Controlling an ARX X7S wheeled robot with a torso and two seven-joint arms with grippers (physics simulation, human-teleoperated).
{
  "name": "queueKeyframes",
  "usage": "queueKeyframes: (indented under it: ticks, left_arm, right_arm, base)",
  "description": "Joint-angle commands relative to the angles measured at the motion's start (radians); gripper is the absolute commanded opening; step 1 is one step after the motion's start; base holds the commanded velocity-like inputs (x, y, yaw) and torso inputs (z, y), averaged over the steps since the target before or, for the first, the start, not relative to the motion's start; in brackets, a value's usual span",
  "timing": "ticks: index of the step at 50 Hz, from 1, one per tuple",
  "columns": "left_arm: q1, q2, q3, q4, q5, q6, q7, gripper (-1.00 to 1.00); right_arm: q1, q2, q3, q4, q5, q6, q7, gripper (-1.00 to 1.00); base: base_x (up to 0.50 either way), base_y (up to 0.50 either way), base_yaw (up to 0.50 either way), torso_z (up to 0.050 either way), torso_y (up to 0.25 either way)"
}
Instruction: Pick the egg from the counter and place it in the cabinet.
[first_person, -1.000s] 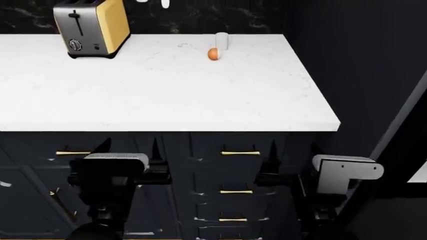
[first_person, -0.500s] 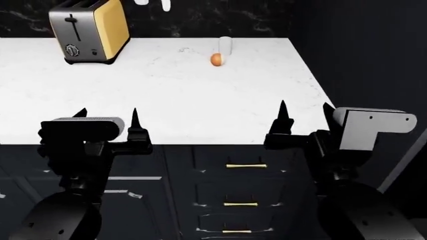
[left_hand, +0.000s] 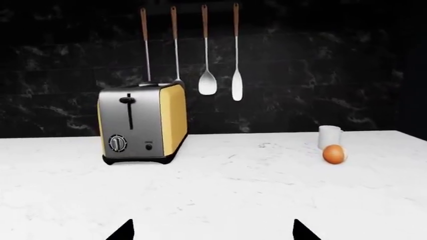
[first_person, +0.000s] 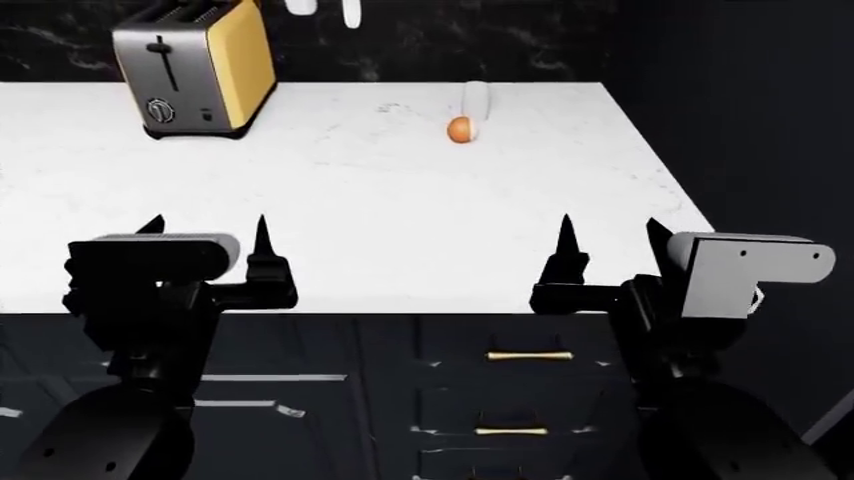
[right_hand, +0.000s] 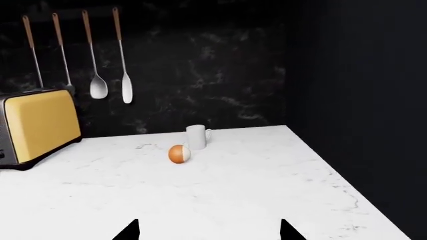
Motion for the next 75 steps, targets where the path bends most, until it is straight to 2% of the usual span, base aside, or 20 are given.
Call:
queueKeyframes:
  ticks: [1,19,23,29,32,35,46,51,56,75]
  left_arm:
    - [0.02,0.001,0.003,0.009,-0.005,0.01,-0.005,1.0]
    - [0.025,-0.031,0.024,-0.005,-0.002,0.029,0.016,1.0]
    - [0.008,-0.051,0.027,0.014,-0.015,-0.004,0.026,1.0]
    - [-0.154,-0.012,-0.066,0.031,-0.143,-0.222,-0.008,1.0]
    - [-0.25,-0.017,-0.054,0.031,-0.181,-0.308,-0.003,1.0]
    - [-0.311,-0.032,-0.019,0.011,-0.191,-0.331,0.017,1.0]
    - [-0.414,-0.02,0.002,-0.088,-0.207,-0.326,0.052,1.0]
    - [-0.43,0.054,-0.115,-0.071,-0.293,-0.438,0.005,1.0]
    - [-0.433,0.084,-0.169,-0.06,-0.337,-0.477,-0.009,1.0]
    - [-0.409,0.054,-0.152,-0.04,-0.343,-0.446,-0.003,1.0]
  right_arm:
    - [-0.036,0.003,0.001,-0.015,0.007,-0.012,0.004,1.0]
    - [-0.006,0.027,-0.015,0.001,0.01,-0.002,-0.001,1.0]
    - [0.031,0.045,0.011,-0.021,0.055,0.066,0.002,1.0]
    - [0.175,0.049,0.131,-0.035,0.224,0.303,0.046,1.0]
    - [0.249,0.057,0.172,-0.021,0.285,0.396,0.063,1.0]
    - [0.328,0.079,0.184,0.014,0.313,0.448,0.06,1.0]
    - [0.472,0.144,0.171,0.124,0.309,0.464,0.025,1.0]
    - [0.458,0.108,0.202,0.124,0.33,0.475,0.049,1.0]
    - [0.451,0.086,0.215,0.123,0.346,0.484,0.063,1.0]
    - [0.444,0.079,0.216,0.109,0.378,0.495,0.085,1.0]
  base:
    - [0.14,0.14,0.0,0.0,0.0]
    - [0.18,0.12,0.0,0.0,0.0]
    - [0.21,0.11,0.0,0.0,0.0]
    - [0.2,0.1,0.0,0.0,0.0]
    - [0.17,0.1,0.0,0.0,0.0]
    - [0.17,0.1,0.0,0.0,0.0]
    - [0.15,0.09,0.0,0.0,0.0]
    - [0.14,0.02,0.0,0.0,0.0]
    - [0.0,0.0,0.0,0.0,0.003]
    - [0.04,0.0,0.0,0.0,0.0]
